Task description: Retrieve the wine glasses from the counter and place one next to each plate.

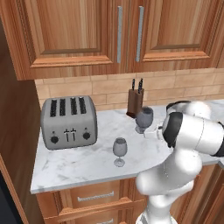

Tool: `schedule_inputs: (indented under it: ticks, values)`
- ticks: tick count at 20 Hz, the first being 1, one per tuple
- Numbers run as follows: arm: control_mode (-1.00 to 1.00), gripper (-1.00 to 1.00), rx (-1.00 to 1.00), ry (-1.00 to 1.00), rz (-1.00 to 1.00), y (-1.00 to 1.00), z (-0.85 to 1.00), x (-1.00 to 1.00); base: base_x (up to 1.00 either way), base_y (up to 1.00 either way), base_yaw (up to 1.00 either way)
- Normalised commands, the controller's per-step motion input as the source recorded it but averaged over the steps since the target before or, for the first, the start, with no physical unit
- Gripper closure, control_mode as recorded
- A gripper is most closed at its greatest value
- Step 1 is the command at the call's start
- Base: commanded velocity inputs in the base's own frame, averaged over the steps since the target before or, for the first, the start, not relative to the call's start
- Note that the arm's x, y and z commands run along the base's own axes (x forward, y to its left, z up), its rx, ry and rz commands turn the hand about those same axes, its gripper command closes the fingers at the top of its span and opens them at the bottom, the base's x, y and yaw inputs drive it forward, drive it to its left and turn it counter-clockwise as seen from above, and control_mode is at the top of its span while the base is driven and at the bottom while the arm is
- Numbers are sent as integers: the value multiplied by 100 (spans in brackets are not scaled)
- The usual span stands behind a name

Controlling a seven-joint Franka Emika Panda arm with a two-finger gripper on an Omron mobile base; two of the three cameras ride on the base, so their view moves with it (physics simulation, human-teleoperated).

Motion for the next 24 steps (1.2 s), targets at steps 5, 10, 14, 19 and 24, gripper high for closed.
schedule_inputs:
  ticks: [5, 10, 14, 19, 24]
  values:
    - [-100, 100, 7, -2, -4, -32, 97, -60, 0, 0, 0]
    - [-100, 100, 9, -1, -4, -42, 94, -74, 0, 0, 0]
    - [-100, 100, 6, -5, -2, -31, 88, -88, 0, 0, 0]
    - [-100, 100, 1, -6, 0, -17, 78, -94, 0, 0, 0]
    - [-100, 100, 0, -15, 0, -1, 72, -97, 0, 0, 0]
